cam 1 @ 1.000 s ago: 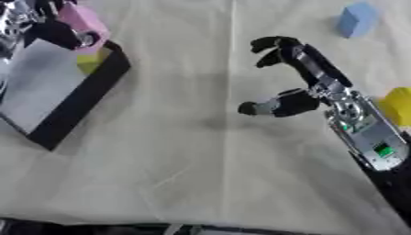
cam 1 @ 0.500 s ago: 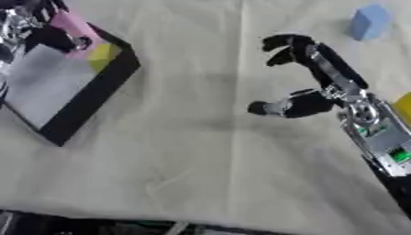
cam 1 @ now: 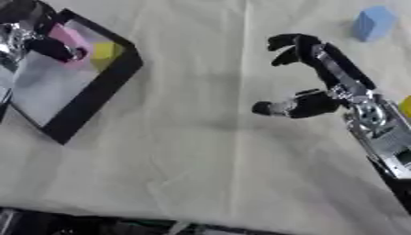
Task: Pick up the objects with one hand, pass them to the other hand, and then place them into the box on the other side of the table.
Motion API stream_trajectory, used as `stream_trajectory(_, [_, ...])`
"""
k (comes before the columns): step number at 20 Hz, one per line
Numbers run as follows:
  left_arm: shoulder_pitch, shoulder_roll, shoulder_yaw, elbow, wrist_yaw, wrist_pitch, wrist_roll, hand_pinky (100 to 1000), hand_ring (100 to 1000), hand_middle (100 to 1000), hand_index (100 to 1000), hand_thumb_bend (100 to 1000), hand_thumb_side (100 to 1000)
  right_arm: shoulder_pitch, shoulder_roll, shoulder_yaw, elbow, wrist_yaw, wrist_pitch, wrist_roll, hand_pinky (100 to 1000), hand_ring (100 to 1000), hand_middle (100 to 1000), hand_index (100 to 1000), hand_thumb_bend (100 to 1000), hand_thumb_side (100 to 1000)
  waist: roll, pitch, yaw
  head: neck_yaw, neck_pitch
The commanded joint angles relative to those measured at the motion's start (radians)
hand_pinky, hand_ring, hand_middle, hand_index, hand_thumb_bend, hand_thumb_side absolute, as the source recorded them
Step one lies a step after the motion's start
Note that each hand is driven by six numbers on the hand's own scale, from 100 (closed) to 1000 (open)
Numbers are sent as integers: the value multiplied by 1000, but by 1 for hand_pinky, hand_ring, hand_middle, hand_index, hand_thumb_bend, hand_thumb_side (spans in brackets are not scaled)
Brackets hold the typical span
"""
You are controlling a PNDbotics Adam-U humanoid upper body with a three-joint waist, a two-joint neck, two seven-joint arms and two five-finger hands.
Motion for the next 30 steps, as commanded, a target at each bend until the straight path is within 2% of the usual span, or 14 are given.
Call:
stream_trajectory(1, [-10,34,20,1,-6,-21,-10,774,748,697,764,512,306,-14,-18,-11,-25,-7,0,-3,758,680,740,832,809,208,-13,-93,0,-1,-2])
stream_trajectory(4, [-8,35,23,6,-13,-31,-12,796,773,735,775,555,377,-14,-19,-12,-26,-8,0,-4,758,680,740,832,810,209,-12,-93,-1,-6,-2])
stream_trajectory(6, [-6,35,25,5,-14,-36,-11,795,772,735,777,570,383,-14,-19,-12,-26,-7,1,-4,758,680,740,832,811,210,-11,-93,-2,-9,-2])
stream_trajectory(16, [-6,40,30,-28,-4,-26,18,781,757,718,769,537,275,-13,-24,-12,-31,-9,1,-5,759,679,739,833,816,215,-10,-97,-1,-19,-1])
stream_trajectory(18, [-6,38,33,-43,4,-19,29,767,740,698,759,495,224,-13,-25,-13,-34,-11,1,-7,759,679,739,833,817,216,-11,-97,-1,-28,1])
stream_trajectory(20, [-4,36,37,-72,20,-10,50,756,725,682,752,464,217,-15,-27,-16,-39,-14,1,-11,759,679,739,833,817,216,-12,-97,-1,-47,3])
stream_trajectory(25, [19,22,59,-186,108,16,145,731,669,627,728,325,251,-29,-38,-30,-58,-24,8,-28,760,679,739,832,812,212,-15,-97,-1,-100,6])
stream_trajectory(30, [72,7,69,-301,281,5,265,732,655,610,714,237,309,-53,-68,-56,-82,-49,28,-49,760,680,739,832,800,200,-18,-97,-9,-150,3])
